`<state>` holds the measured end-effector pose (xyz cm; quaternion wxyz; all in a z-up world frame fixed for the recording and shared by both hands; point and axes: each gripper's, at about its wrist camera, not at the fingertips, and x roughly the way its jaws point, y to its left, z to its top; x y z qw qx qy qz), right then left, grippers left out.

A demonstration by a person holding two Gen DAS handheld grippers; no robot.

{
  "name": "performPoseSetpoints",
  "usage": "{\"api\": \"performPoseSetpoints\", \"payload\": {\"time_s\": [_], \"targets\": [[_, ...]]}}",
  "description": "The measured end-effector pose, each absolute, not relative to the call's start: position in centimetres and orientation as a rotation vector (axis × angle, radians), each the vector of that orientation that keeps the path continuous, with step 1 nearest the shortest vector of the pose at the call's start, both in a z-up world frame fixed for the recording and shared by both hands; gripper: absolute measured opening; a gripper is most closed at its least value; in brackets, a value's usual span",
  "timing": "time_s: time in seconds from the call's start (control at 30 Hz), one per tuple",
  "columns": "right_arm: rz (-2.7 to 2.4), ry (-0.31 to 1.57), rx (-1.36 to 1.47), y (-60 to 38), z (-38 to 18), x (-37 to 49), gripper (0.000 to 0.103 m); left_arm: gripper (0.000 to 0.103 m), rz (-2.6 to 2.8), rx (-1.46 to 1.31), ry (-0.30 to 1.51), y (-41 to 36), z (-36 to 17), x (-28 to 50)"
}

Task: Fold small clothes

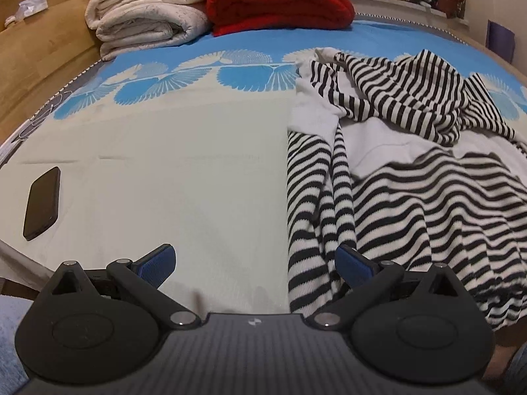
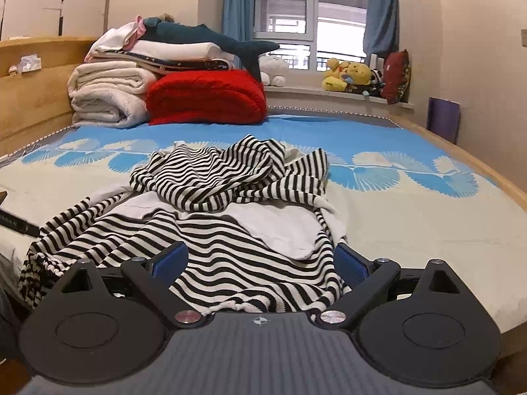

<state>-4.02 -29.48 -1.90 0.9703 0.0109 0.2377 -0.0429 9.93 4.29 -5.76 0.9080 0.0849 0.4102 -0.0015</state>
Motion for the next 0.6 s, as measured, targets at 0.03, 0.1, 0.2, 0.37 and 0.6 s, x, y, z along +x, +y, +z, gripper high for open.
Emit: {"api": "performPoseSetpoints", "payload": {"time_s": [0.03,0.1,0.2,0.37,0.6], "targets": [[-0.095,0.481,0.029,-29.6,-1.9,-4.0,0.095,0.103,-0.004,0.180,0.844,4.3,-5.8,9.9],[-0.110,0.486,0.044,-30.0,-2.1,-3.8,0.095,0.103,-0.005,0.186,0.844,4.4,-6.0,9.9],[-0.144,0.506,0.056,-30.4,-2.4,-3.1,0.095,0.103,-0.019,0.178,0.864,4.5,-6.4,10.2],[-0.225,0.558,0.115,-31.7,-3.0,-1.8,0.095,0.103,-0.074,0.119,0.918,4.6,-7.1,11.1],[-0.341,0.728,0.276,-34.8,-5.3,0.5,0.095,0.103,-0.100,0.107,0.963,3.5,-8.5,12.7]]}}
